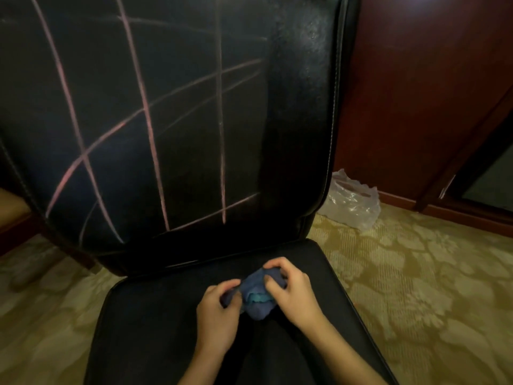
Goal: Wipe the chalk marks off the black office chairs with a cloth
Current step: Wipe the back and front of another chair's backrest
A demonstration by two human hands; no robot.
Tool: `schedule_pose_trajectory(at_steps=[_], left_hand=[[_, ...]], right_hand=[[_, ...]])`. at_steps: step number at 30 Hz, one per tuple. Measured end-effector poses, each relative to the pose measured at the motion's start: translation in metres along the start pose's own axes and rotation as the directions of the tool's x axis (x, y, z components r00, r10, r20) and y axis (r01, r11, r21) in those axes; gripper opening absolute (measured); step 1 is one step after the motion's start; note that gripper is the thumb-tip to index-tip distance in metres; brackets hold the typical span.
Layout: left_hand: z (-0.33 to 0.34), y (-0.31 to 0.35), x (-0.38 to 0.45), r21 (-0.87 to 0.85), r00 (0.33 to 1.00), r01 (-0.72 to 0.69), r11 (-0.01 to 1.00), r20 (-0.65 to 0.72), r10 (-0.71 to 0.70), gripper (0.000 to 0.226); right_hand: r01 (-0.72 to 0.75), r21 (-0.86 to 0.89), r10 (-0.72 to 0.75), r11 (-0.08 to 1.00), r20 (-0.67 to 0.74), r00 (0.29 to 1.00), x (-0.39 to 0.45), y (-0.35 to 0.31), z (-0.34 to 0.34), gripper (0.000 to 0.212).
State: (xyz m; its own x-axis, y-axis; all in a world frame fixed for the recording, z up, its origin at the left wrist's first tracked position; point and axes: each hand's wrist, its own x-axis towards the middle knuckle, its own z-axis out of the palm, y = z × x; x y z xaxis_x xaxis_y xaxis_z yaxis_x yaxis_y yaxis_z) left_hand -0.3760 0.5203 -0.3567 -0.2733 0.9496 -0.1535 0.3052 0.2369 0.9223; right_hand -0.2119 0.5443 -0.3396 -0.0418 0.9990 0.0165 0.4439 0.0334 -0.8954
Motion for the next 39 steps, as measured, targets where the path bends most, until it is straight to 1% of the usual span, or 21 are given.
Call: schedule_pose_trajectory(at_steps=[2,3,5,6,7,8,10,11,12,14,16,19,21,24,27,30,32,34,36,37,39], left_hand=[[-0.009,0.003,-0.005,-0.074,0.999,0.008,0.997,0.048,-0.004,0.019],[-0.014,0.005,-0.006,-0.099,0.994,-0.009,0.995,0.103,0.019,0.031],[-0.024,0.01,-0.005,-0.153,0.966,-0.058,0.987,0.242,0.094,0.062],[-0.027,0.013,-0.003,-0.155,0.95,-0.089,0.984,0.283,0.131,0.071],[-0.029,0.016,-0.001,-0.14,0.941,-0.131,0.982,0.294,0.167,0.071],[-0.031,0.02,0.001,-0.131,0.94,-0.166,0.977,0.278,0.197,0.063],[-0.036,0.028,0.005,-0.17,0.944,-0.176,0.97,0.251,0.215,0.044],[-0.038,0.03,0.008,-0.193,0.939,-0.168,0.967,0.267,0.217,0.038],[-0.041,0.032,0.009,-0.211,0.93,-0.163,0.964,0.292,0.222,0.032],[-0.045,0.039,0.011,-0.225,0.917,-0.177,0.958,0.315,0.244,0.02],[-0.048,0.046,0.011,-0.231,0.906,-0.202,0.952,0.325,0.271,0.03],[-0.05,0.057,0.017,-0.179,0.889,-0.227,0.957,0.363,0.278,0.041],[-0.05,0.069,0.023,-0.148,0.889,-0.21,0.966,0.383,0.252,0.034],[-0.049,0.085,0.032,-0.105,0.891,-0.195,0.975,0.397,0.221,0.028],[-0.05,0.097,0.036,-0.121,0.878,-0.182,0.976,0.426,0.217,0.028],[-0.05,0.099,0.035,-0.18,0.899,-0.099,0.979,0.406,0.166,0.032],[-0.05,0.092,0.032,-0.235,0.917,0.021,0.972,0.392,0.075,0.032],[-0.048,0.079,0.029,-0.267,0.917,0.162,0.95,0.396,-0.045,0.031],[-0.041,0.069,0.022,-0.299,0.874,0.339,0.892,0.451,-0.181,0.029],[-0.037,0.066,0.018,-0.305,0.851,0.399,0.864,0.473,-0.226,0.031],[-0.031,0.061,0.011,-0.354,0.832,0.459,0.815,0.494,-0.254,0.041]], right_hand=[[-0.003,0.095,0.002,0.995,0.001,1.0,0.003,-0.012,-0.002,0.021],[-0.004,0.143,0.002,0.99,0.012,1.0,0.006,-0.019,-0.004,0.021],[-0.003,0.213,-0.008,0.977,0.052,0.999,0.011,-0.033,-0.006,0.022],[0.002,0.237,-0.021,0.971,0.078,0.997,0.012,-0.039,-0.007,0.021],[0.006,0.256,-0.033,0.967,0.099,0.995,0.013,-0.043,-0.008,0.019],[0.009,0.273,-0.042,0.962,0.116,0.992,0.013,-0.047,-0.01,0.017],[0.006,0.295,-0.051,0.956,0.143,0.988,0.011,-0.05,-0.014,0.014],[0.003,0.297,-0.05,0.955,0.152,0.987,0.01,-0.051,-0.017,0.014],[-0.006,0.296,-0.045,0.955,0.167,0.985,0.008,-0.052,-0.021,0.019],[-0.055,0.283,-0.013,0.957,0.232,0.973,0.004,-0.054,-0.028,0.04],[-0.095,0.241,0.014,0.966,0.318,0.948,0.0,-0.056,-0.035,0.053],[-0.078,0.22,-0.009,0.972,0.37,0.929,-0.003,-0.062,-0.043,0.04],[-0.07,0.211,-0.017,0.975,0.388,0.922,-0.003,-0.069,-0.047,0.036],[-0.104,0.193,0.003,0.976,0.464,0.886,-0.004,-0.08,-0.051,0.042],[-0.21,0.314,0.031,0.926,0.49,0.871,-0.006,-0.084,-0.051,0.043],[-0.287,0.483,0.029,0.827,0.474,0.88,-0.006,-0.081,-0.055,0.044],[-0.319,0.505,0.047,0.802,0.478,0.877,-0.005,-0.08,-0.059,0.041],[-0.286,0.409,0.059,0.866,0.485,0.873,-0.003,-0.081,-0.06,0.032],[-0.24,0.281,0.073,0.929,0.498,0.864,-0.002,-0.086,-0.058,0.025],[-0.226,0.238,0.082,0.945,0.497,0.864,-0.003,-0.087,-0.056,0.02],[-0.222,0.214,0.101,0.951,0.466,0.879,-0.003,-0.089,-0.052,0.01]])
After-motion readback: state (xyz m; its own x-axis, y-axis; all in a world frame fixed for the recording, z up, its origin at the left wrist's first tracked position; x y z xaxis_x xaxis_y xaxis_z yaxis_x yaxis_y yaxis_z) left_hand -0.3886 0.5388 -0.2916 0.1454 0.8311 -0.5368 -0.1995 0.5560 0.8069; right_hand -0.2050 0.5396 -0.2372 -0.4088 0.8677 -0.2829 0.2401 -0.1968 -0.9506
